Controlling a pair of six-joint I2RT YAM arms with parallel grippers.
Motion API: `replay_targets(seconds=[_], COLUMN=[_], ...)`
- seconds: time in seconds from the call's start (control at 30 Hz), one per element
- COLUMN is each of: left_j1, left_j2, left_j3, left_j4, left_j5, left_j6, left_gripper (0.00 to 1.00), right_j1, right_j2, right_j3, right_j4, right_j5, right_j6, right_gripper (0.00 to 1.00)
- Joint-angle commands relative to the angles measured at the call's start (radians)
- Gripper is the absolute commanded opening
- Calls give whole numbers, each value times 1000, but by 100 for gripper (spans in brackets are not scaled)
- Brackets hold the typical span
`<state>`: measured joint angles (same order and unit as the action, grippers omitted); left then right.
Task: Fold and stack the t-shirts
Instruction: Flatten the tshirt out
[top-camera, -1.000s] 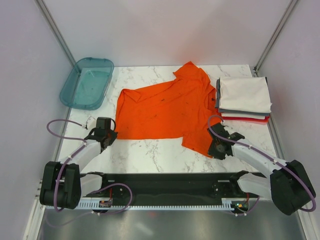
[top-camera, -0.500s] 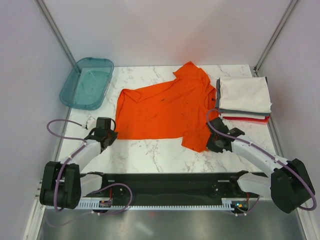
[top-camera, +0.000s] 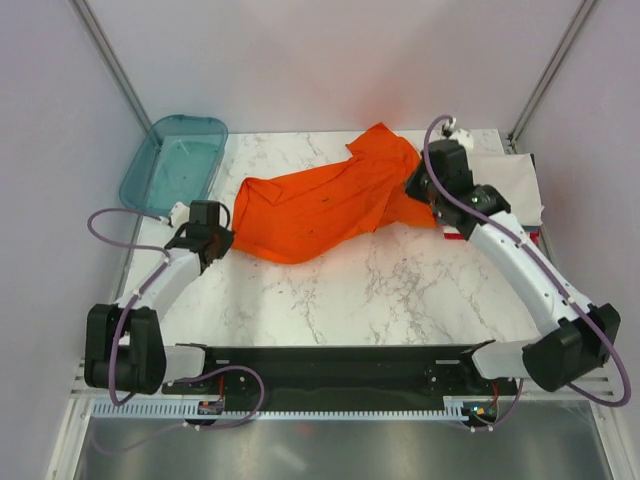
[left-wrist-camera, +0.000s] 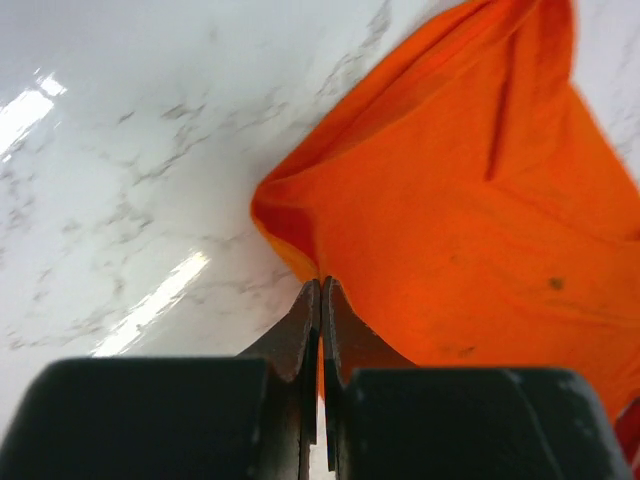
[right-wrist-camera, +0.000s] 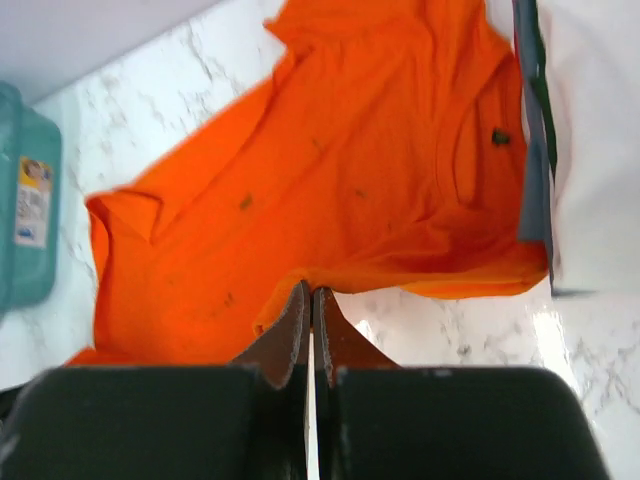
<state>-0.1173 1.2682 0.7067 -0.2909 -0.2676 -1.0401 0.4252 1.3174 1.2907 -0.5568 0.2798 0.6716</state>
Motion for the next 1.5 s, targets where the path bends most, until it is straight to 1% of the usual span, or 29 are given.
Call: replay_targets(seconds=[0.0,0.07,0.1,0.13,0.2,0.23,0.3,0.4,0.43,0.47,0.5,0.53,0.57,0.6,0.63,0.7,0.8,0.93,1.1,1.23,1.27,1.3,1.37,1.47], left_j1=[28,57,67,77,99,105,116,116,116,116,116,116,116,116,116,116,116,116,116,116,116,116,116,116], left_j2=[57,89,124,141,167,165,142,51,-11,-44,-81,-113,-181,-213,-240,-318,-384,-426,-403,-346,-313,-297,-244,-190], left_j3=[201,290,342,446,548,624,695,729,732,731,725,721,718,715,715,738,812,882,933,927,924,909,881,800], left_j4=[-30,-50,-65,-91,-161,-172,-182,-185,-186,-186,-186,-185,-186,-186,-186,-209,-286,-343,-369,-367,-367,-361,-344,-278], left_j5=[8,43,89,106,152,166,200,203,202,202,203,205,208,208,206,182,128,74,61,51,50,45,47,56], left_j6=[-46,-11,18,31,63,75,116,166,170,172,170,169,167,163,163,160,157,149,141,137,137,138,137,124], left_gripper=[2,2,2,2,2,2,2,2,2,2,2,2,2,2,2,2,2,2,2,2,2,2,2,2], right_j1=[-71,-133,-152,-192,-209,-215,-213,-215,-215,-215,-215,-213,-215,-215,-213,-213,-215,-215,-215,-215,-213,-215,-213,-215], right_j2=[104,143,158,186,203,197,162,105,59,31,-30,-64,-102,-177,-216,-311,-388,-431,-396,-339,-325,-299,-271,-201], right_j3=[195,266,335,372,473,499,544,562,564,562,553,544,530,504,490,478,522,587,665,670,656,639,598,474], right_j4=[55,63,63,63,64,69,87,129,139,149,159,197,221,245,292,325,336,337,319,281,275,273,276,302], right_j5=[-48,-128,-160,-254,-316,-347,-411,-464,-467,-473,-491,-502,-507,-505,-507,-495,-458,-416,-360,-286,-286,-239,-219,-192], right_j6=[-58,-53,-47,-56,-67,-82,-96,-133,-141,-161,-167,-175,-176,-178,-176,-173,-179,-196,-187,-184,-182,-178,-175,-159], right_gripper=[0,0,0,0,0,0,0,0,0,0,0,0,0,0,0,0,0,0,0,0,0,0,0,0])
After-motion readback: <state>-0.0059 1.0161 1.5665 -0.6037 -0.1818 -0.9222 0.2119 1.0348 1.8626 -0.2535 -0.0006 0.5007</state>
